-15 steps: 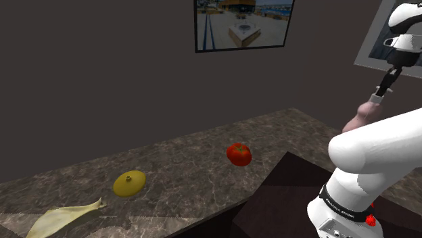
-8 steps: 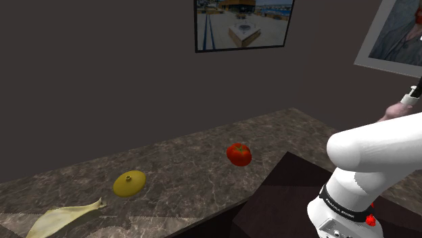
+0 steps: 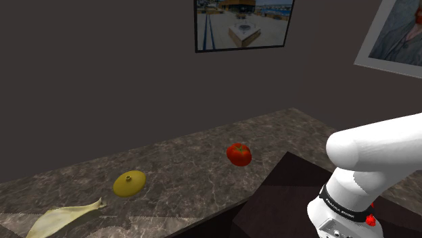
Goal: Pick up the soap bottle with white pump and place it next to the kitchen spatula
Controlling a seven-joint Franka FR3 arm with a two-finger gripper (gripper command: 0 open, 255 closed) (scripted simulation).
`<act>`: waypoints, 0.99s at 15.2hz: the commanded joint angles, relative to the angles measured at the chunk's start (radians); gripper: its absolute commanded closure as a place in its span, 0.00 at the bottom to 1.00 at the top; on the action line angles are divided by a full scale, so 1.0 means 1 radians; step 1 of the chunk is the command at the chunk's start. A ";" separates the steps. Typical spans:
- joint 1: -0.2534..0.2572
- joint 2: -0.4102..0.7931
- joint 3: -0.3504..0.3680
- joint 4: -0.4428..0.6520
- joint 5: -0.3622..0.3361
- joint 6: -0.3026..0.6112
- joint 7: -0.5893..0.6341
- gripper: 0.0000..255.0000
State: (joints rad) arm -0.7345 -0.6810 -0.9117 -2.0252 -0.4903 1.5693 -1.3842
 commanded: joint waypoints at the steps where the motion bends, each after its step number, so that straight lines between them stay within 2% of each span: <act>1: 0.000 0.004 -0.030 0.044 -0.011 -0.023 -0.047 1.00; 5: 0.016 0.022 -0.107 0.153 -0.029 -0.070 -0.146 1.00; 9: 0.059 0.052 -0.207 0.281 -0.041 -0.116 -0.250 1.00; 12: 0.118 0.077 -0.304 0.393 -0.048 -0.152 -0.330 1.00; 15: 0.208 0.094 -0.423 0.523 -0.060 -0.194 -0.408 1.00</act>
State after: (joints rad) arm -0.5606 -0.5937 -1.2932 -1.5508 -0.5467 1.3923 -1.7650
